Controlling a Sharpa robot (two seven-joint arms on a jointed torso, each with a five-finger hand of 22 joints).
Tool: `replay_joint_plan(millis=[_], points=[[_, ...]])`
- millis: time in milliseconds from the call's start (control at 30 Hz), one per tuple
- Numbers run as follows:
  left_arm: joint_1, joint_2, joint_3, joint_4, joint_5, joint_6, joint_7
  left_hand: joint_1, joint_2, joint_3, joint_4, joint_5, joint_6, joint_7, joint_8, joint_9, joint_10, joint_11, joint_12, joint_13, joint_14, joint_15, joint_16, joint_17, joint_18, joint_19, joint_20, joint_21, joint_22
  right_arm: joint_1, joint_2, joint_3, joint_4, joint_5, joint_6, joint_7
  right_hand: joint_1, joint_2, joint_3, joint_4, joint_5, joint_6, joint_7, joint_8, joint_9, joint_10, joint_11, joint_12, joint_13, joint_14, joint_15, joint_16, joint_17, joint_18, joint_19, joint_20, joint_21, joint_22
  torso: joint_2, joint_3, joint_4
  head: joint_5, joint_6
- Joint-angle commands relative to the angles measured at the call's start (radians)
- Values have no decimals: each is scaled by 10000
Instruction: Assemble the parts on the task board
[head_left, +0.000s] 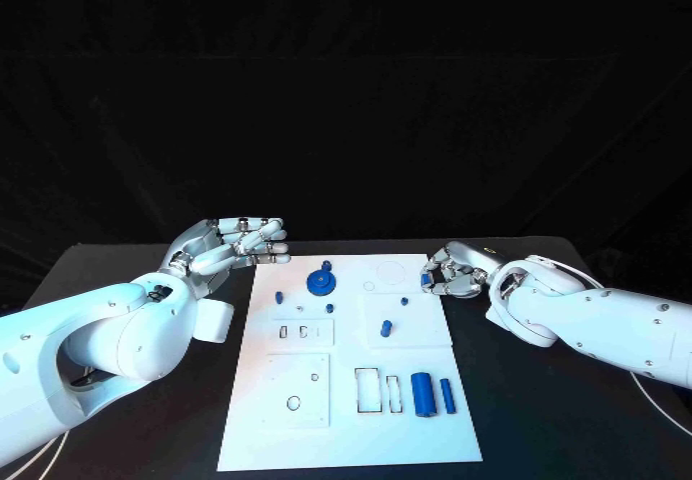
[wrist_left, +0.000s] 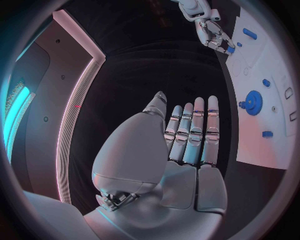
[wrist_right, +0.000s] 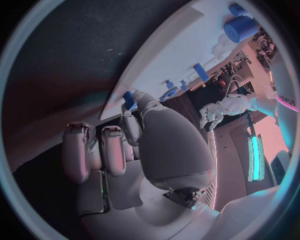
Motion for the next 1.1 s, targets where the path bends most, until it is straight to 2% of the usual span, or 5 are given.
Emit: replay_joint_plan(millis=[33,200,533,767,1100], points=[[6,7,6,13,-38,161,58,123,8,-11,-71,-26,29,22,-53,-10,16,17,-61,-11,-11,45,-53,16,113,-15,-2,38,15,-15,11,-5,1,-47,-25,34,-105,2,53,-1,-61,41,37,1,-32,46,26,2,-35,738,-75,29,1249,-42,57,-14,10,1386,1,2,-2,8,2],[6,-3,6,13,-38,135,40,129,-4,-12,-85,-29,-20,50,-98,-20,-35,39,-112,-22,-2,51,-75,33,114,-26,1,48,16,-15,18,-5,-10,-3,-148,17,-253,-202,38,27,-168,-451,177,-307,-190,-266,144,-463,-396,725,11,-4,1200,-14,-33,29,-115,1293,0,4,-1,30,-50],[6,-12,6,17,-38,135,25,126,-7,-14,-87,-29,-38,59,-114,-22,-56,47,-131,-25,0,55,-82,38,115,-30,2,52,16,-15,60,-5,-29,92,-179,23,-253,-129,123,35,-152,-243,149,-192,-164,-194,126,-367,-325,746,12,41,1286,-32,27,48,-49,1366,-2,5,0,16,-44],[6,-19,6,20,-38,135,21,126,-7,-14,-87,-29,-38,59,-114,-22,-56,47,-131,-25,0,55,-82,38,115,-30,2,52,16,-15,66,-5,-56,135,-118,29,-137,69,381,-52,-193,649,-157,306,24,49,-114,-34,-66,747,-164,38,1289,-58,122,-59,54,1480,2,9,5,14,-51],[6,-25,6,15,-38,140,21,128,-3,-11,-89,-28,-42,60,-119,-22,-63,49,-139,-26,3,56,-85,41,115,-31,2,55,16,-15,76,-4,-10,299,-387,159,-67,270,623,-193,-209,1124,-428,646,239,239,-345,164,102,775,-368,85,1390,-103,245,-256,196,1627,-3,8,12,22,-49]])
